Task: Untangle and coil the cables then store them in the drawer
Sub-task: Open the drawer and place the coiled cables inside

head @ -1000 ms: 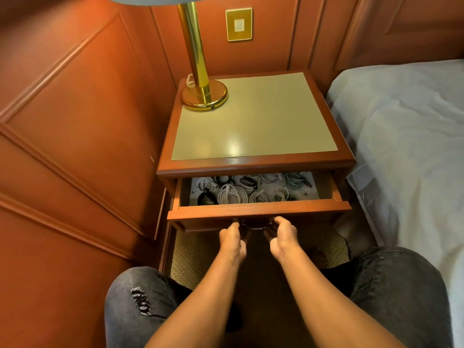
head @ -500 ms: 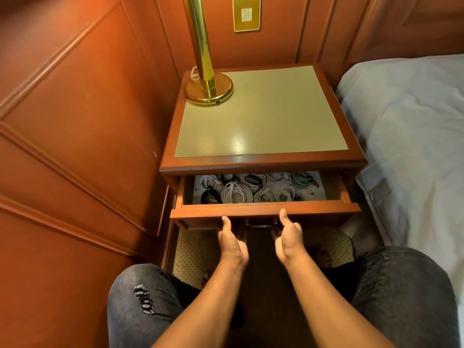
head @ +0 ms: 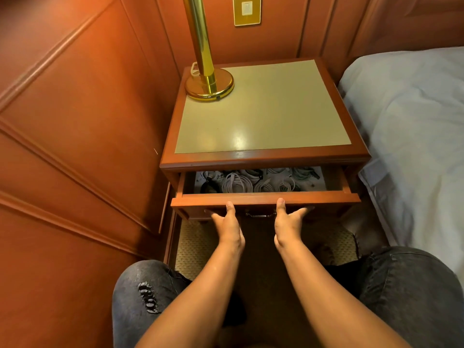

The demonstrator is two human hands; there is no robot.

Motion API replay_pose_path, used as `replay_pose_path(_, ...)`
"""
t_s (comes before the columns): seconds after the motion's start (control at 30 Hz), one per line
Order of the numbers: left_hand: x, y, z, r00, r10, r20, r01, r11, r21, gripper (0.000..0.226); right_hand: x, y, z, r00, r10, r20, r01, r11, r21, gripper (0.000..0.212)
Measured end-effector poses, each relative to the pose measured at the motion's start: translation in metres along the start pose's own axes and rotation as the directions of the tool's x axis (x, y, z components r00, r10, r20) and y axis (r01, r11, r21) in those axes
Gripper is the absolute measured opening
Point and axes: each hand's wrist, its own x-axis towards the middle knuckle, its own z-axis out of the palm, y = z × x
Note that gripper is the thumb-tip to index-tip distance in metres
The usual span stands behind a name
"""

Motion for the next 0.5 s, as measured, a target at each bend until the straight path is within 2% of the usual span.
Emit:
replay_pose_path(0.27,0.021,0.006,0.027,0.999,-0.036,0.002,0.036,0.999,0.021,0.079,0.029,-0.019,0.014,0.999,-0.027,0.033,0.027,1.000,0.004,0.094)
replay_pose_path(0.5,0.050,0.017,0.048,0.999,-0.028,0.019,0.029,0.998,-0.061,0.075,0.058,-0.032,0.029,0.987,-0.027,0.158,0.001,0.987,0.161,0.097)
